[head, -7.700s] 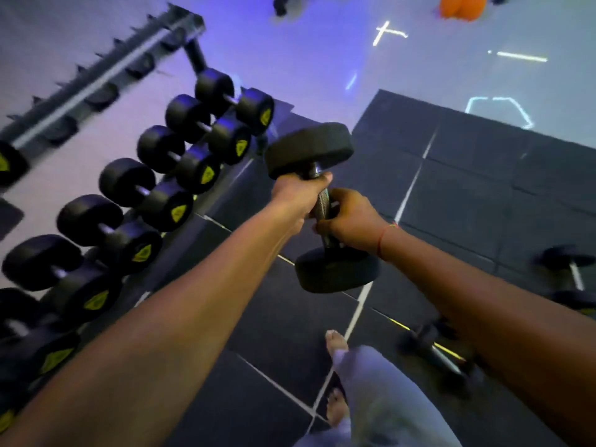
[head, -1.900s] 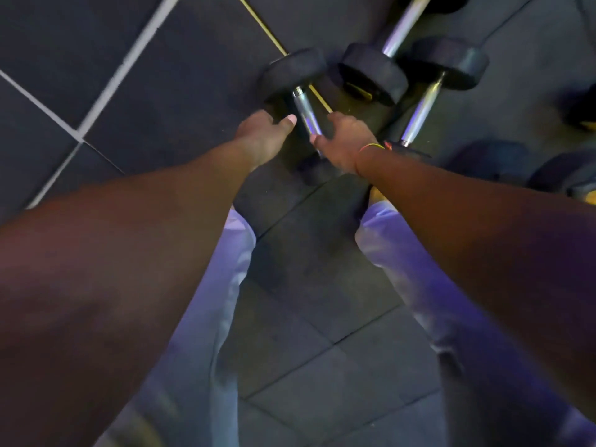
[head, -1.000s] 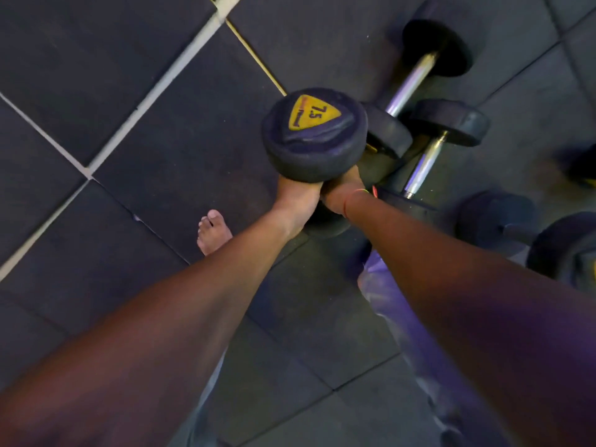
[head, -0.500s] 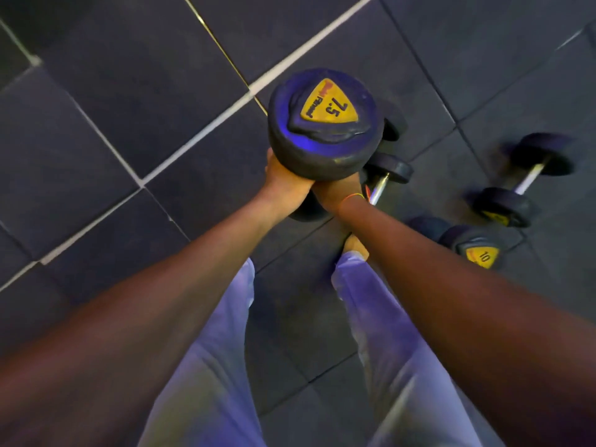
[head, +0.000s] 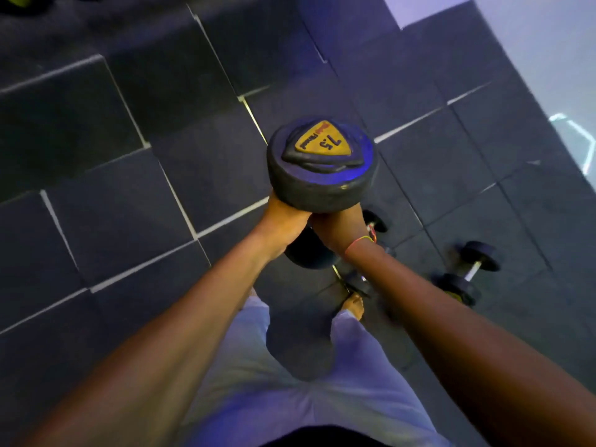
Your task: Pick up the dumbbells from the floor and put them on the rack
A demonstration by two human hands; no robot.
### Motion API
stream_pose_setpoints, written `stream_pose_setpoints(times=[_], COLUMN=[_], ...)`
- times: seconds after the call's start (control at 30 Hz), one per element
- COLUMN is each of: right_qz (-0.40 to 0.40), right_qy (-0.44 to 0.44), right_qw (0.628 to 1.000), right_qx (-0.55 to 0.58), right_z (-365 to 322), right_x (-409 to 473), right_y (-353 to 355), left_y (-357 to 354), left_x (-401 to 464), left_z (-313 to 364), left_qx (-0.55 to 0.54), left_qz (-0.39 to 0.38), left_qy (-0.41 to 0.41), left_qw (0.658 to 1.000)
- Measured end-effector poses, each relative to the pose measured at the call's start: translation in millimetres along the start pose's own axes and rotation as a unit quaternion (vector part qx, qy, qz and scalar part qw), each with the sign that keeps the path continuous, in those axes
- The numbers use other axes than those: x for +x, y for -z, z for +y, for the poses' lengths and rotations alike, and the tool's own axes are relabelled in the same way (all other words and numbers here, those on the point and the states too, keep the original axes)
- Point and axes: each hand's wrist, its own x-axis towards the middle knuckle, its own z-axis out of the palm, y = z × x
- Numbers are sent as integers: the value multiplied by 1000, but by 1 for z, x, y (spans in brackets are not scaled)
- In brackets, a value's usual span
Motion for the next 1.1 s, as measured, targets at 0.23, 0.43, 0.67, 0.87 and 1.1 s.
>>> stream_pose_setpoints(times=[0.23, 0.43, 0.67, 0.87, 1.1], right_qz=[44, 13, -58, -76, -85], right_qy=[68, 122, 162, 188, 195], right_qw=[992, 976, 961, 965, 971], right_qx=[97, 179, 216, 168, 111], right_z=[-161, -265, -371, -469, -571], right_x=[58, 154, 315, 454, 633], right_y=[56, 95, 133, 156, 174], left_y=[119, 190, 278, 349, 436], left_x=[62, 159, 318, 440, 610], left_z=[124, 228, 311, 382, 436], left_qx=[-63, -86, -91, -103, -139], left_qz=[53, 78, 151, 179, 185], left_qy=[-56, -62, 47, 71, 119], left_qw=[995, 991, 983, 976, 966])
